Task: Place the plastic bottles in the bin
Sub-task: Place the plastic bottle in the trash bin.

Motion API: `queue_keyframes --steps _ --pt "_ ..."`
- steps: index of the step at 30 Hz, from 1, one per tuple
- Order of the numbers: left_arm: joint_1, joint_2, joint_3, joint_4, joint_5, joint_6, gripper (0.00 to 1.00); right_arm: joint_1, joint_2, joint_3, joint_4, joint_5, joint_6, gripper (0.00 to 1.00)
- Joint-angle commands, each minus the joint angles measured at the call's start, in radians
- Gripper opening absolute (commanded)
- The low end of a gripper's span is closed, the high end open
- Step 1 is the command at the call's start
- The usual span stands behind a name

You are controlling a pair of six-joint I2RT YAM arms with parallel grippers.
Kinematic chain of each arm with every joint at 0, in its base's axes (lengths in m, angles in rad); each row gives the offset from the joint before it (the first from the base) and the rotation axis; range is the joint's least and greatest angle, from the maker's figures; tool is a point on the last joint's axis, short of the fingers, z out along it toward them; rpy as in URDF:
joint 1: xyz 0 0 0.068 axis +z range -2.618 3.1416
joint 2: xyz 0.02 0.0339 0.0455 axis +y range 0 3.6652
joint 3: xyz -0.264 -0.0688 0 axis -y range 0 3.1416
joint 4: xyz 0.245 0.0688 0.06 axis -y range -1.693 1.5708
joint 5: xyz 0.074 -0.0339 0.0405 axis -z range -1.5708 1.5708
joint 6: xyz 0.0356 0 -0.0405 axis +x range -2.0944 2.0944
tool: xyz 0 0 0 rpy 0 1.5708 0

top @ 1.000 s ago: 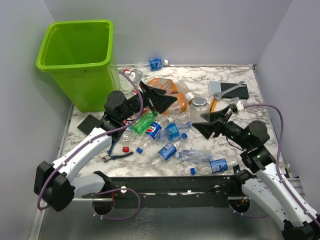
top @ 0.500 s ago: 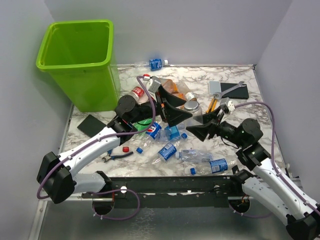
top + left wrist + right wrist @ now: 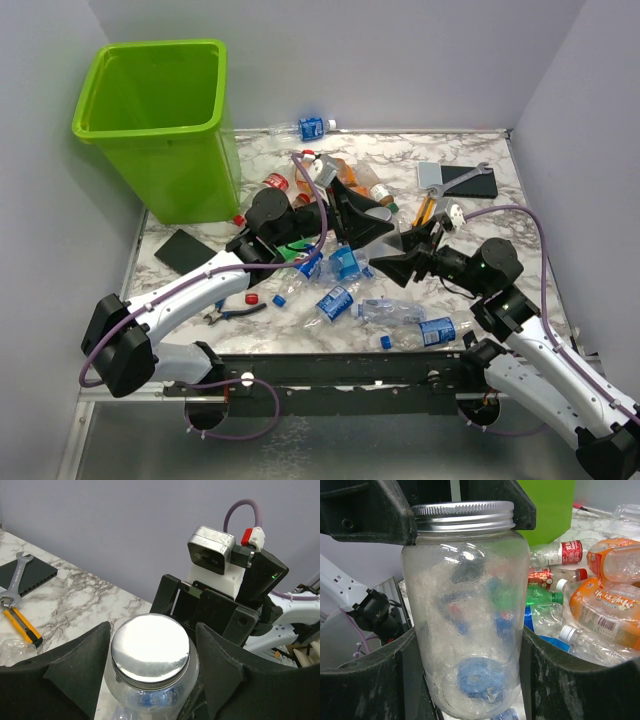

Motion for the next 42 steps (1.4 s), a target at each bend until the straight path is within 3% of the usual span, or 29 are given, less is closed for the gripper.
queue_keyframes --steps 1,3,5,10,13,15,17,19,30,34,42 --pt "-0.016 0.008 0.039 -0.051 -0.019 0.035 0.72 0.009 -0.009 0.001 0.022 0.033 -0.018 0.22" --pt "-0.017 0.011 0.043 -0.063 -0.012 0.026 0.8 0.01 -0.015 -0.01 0.04 0.038 -0.018 0.22" --pt "-0.019 0.011 0.043 -0.067 -0.013 0.015 0.79 0.01 -0.023 -0.023 0.066 0.04 -0.016 0.22" --pt "-0.019 0.016 0.05 -0.067 -0.02 -0.011 0.49 0.01 -0.025 -0.038 0.093 0.039 -0.017 0.21" --pt "-0.019 0.017 0.057 -0.067 -0.024 -0.023 0.44 0.012 -0.024 -0.042 0.094 0.037 -0.02 0.21" --pt "-0.018 0.018 0.064 -0.067 -0.024 -0.032 0.53 0.012 -0.025 -0.046 0.092 0.037 -0.024 0.21" --pt "-0.019 0.021 0.071 -0.066 -0.021 -0.046 0.74 0.013 -0.028 -0.049 0.092 0.039 -0.027 0.21" --pt "-0.019 0.023 0.077 -0.061 -0.017 -0.06 0.8 0.015 -0.031 -0.051 0.094 0.043 -0.029 0.21" --pt "-0.024 0.037 0.091 -0.024 0.015 -0.117 0.75 0.02 -0.034 -0.056 0.106 0.062 -0.032 0.21" --pt "-0.028 0.035 0.071 -0.025 0.019 -0.113 0.81 0.019 -0.04 -0.059 0.118 0.07 -0.022 0.21" --pt "-0.029 0.01 0.036 -0.029 -0.013 -0.081 0.84 0.02 -0.056 -0.057 0.137 0.074 -0.002 0.21"
